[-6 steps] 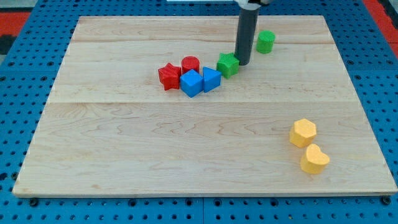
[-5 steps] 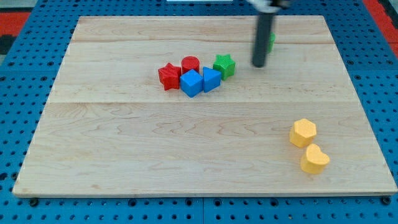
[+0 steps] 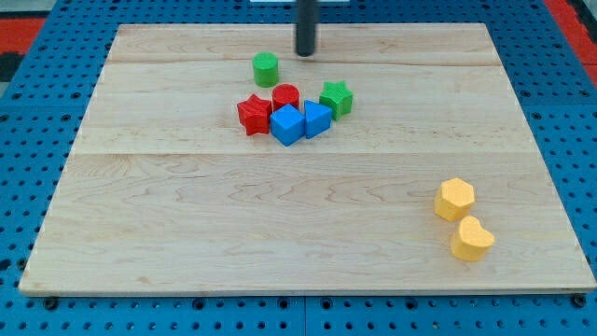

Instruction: Push the yellow hexagon in to group of blocks

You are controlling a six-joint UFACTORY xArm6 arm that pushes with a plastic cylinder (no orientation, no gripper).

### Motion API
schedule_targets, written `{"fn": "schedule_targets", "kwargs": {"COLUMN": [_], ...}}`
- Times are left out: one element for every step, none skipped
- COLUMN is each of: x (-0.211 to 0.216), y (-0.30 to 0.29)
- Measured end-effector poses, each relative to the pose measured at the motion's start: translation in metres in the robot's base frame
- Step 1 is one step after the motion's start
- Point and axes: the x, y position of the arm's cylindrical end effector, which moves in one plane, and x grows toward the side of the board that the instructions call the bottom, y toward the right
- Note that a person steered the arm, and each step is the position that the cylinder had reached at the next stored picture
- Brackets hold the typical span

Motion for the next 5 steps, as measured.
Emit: {"fn": "schedule_targets", "kwargs": {"x": [0.008, 0.032, 0.066, 0.037, 0.000], "y": [-0.040, -0.029, 0.000, -0.006, 0.047]}}
